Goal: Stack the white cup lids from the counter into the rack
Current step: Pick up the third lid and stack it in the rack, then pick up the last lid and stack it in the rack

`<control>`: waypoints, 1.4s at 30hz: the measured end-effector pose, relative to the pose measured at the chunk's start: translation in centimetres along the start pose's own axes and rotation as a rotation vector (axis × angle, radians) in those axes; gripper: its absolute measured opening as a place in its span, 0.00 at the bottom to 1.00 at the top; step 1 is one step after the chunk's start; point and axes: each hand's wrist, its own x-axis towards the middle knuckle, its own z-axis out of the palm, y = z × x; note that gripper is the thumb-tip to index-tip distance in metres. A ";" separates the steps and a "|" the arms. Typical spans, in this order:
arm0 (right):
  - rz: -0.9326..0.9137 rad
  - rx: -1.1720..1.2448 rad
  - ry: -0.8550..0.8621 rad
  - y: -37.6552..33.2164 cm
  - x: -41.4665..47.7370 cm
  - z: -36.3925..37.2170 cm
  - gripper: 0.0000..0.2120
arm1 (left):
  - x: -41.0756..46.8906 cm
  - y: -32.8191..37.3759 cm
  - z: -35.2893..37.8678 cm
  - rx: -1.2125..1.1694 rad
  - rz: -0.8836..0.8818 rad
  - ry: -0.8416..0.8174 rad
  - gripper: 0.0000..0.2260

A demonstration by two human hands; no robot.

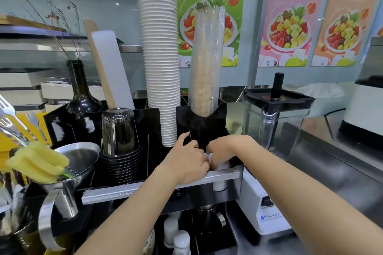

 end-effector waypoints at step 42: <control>-0.511 0.382 0.105 -22.7 -10.2 32.4 0.43 | -40.6 7.7 11.6 -0.601 -0.900 0.044 0.24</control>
